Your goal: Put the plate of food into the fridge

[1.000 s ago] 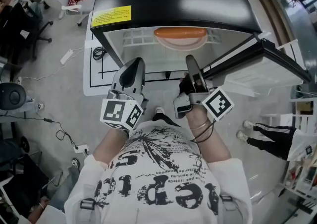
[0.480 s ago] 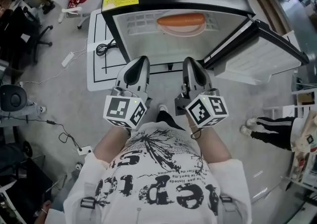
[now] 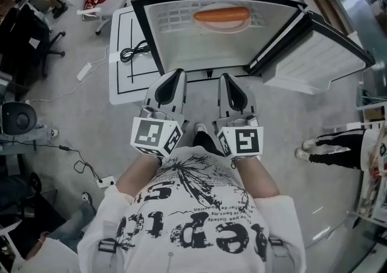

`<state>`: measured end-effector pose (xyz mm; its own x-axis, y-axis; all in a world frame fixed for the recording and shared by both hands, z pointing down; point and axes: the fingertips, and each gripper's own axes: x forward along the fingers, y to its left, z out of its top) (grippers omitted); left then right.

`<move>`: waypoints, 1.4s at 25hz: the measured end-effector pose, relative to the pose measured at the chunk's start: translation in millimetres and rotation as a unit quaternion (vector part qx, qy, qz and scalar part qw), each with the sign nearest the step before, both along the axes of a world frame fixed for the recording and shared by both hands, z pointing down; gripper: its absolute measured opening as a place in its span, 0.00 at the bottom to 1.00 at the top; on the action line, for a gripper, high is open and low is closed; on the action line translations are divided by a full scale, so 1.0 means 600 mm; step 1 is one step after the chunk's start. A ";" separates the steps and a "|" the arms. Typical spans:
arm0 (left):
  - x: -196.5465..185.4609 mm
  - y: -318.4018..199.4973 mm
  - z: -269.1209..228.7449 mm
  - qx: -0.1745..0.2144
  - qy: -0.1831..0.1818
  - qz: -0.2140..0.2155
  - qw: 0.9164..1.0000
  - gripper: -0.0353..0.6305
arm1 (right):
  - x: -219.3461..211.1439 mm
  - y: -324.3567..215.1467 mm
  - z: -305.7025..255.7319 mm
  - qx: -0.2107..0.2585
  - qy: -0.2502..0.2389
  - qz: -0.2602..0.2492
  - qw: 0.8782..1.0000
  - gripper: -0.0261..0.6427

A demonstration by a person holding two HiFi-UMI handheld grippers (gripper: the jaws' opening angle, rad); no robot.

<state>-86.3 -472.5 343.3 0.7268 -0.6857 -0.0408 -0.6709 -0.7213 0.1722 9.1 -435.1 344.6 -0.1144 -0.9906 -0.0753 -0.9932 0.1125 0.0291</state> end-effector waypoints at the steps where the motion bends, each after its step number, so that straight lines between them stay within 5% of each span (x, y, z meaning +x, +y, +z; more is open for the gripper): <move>1: -0.003 0.003 0.003 -0.002 -0.001 0.000 1.000 0.06 | -0.005 0.004 0.003 0.000 0.008 0.001 1.000 0.04; 35: -0.025 -0.011 0.002 -0.001 0.000 -0.003 1.000 0.06 | -0.024 -0.017 0.002 -0.007 0.008 0.002 1.000 0.04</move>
